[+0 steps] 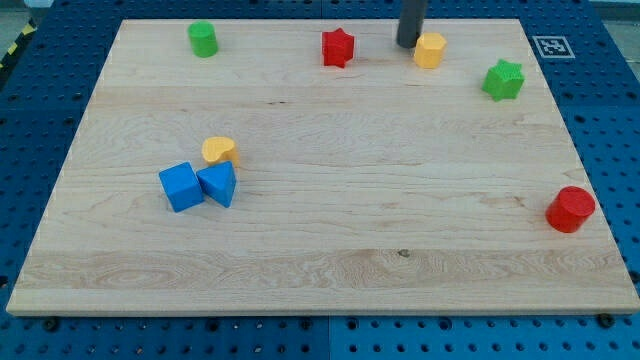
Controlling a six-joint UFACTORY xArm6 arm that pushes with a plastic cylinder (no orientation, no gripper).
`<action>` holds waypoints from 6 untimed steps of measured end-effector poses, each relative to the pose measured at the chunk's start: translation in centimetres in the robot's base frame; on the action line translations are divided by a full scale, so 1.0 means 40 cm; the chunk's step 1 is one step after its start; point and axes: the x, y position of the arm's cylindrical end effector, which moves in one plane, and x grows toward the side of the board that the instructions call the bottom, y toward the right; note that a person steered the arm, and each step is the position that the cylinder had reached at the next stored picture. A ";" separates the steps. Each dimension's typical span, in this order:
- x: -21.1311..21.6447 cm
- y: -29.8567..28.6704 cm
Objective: Move the yellow hexagon to the top right corner
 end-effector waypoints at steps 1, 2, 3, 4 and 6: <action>0.011 -0.018; 0.037 -0.083; 0.123 -0.063; 0.086 0.040; 0.027 0.143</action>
